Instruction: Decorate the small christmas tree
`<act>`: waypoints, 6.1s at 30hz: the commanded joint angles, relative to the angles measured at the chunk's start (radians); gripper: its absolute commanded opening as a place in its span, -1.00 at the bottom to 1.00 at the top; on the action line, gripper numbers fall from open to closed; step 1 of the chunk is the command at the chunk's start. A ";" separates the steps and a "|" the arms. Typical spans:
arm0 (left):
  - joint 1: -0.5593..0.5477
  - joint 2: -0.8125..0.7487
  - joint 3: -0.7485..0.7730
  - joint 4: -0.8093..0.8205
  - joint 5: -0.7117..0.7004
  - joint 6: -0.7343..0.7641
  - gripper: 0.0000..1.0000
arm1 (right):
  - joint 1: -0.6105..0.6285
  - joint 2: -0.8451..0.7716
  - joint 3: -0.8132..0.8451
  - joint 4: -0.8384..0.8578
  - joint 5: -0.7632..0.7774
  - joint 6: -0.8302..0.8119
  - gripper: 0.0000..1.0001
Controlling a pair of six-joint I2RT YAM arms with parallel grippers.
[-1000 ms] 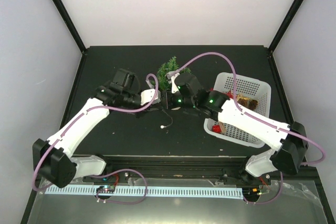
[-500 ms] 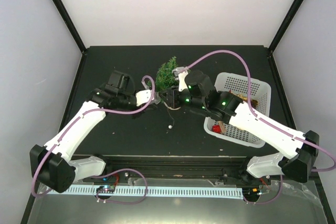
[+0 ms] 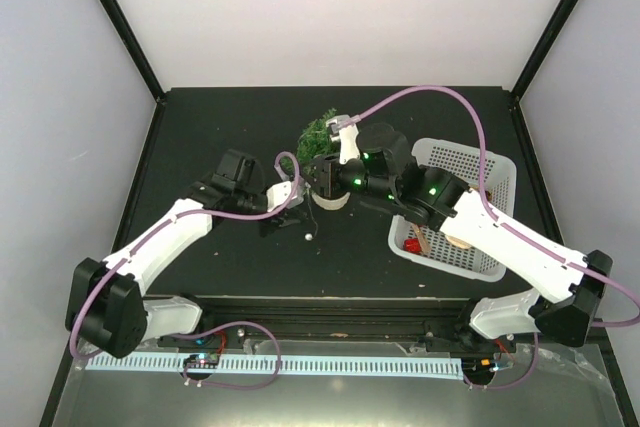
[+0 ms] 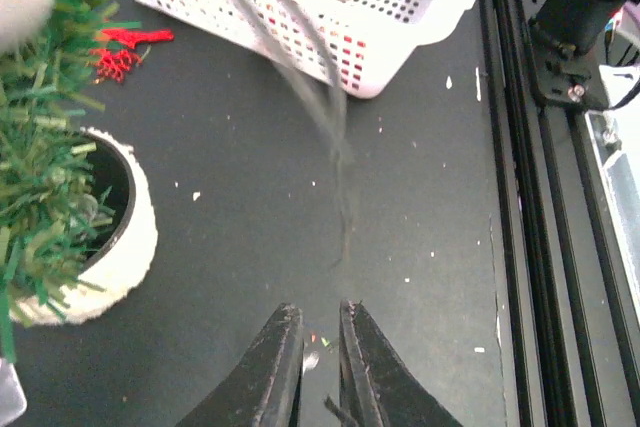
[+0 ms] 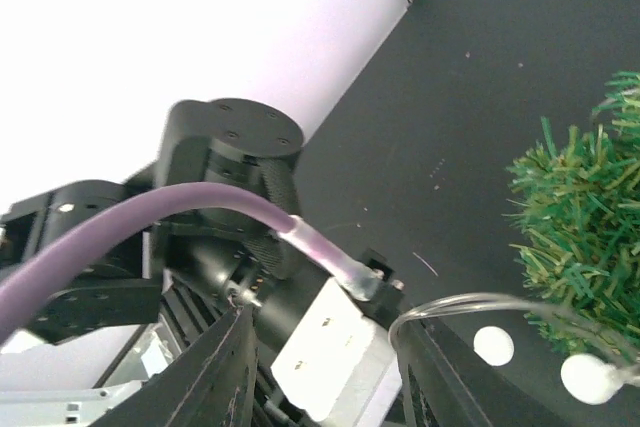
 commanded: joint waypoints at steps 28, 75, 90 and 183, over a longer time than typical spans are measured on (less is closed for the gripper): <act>-0.011 0.089 0.039 0.216 0.334 -0.060 -0.97 | 0.006 0.051 0.083 0.023 -0.107 0.044 -0.21; 0.582 0.020 0.464 -0.465 0.098 0.391 -0.97 | -0.040 -0.135 -0.092 -0.002 0.083 -0.047 0.01; 0.687 0.105 0.605 -0.455 0.099 0.363 -0.97 | -0.074 -0.145 -0.120 0.002 0.063 -0.065 0.01; 0.149 0.778 0.964 0.864 0.418 -1.030 -0.74 | -0.539 0.352 0.288 0.163 -0.186 -0.195 -0.98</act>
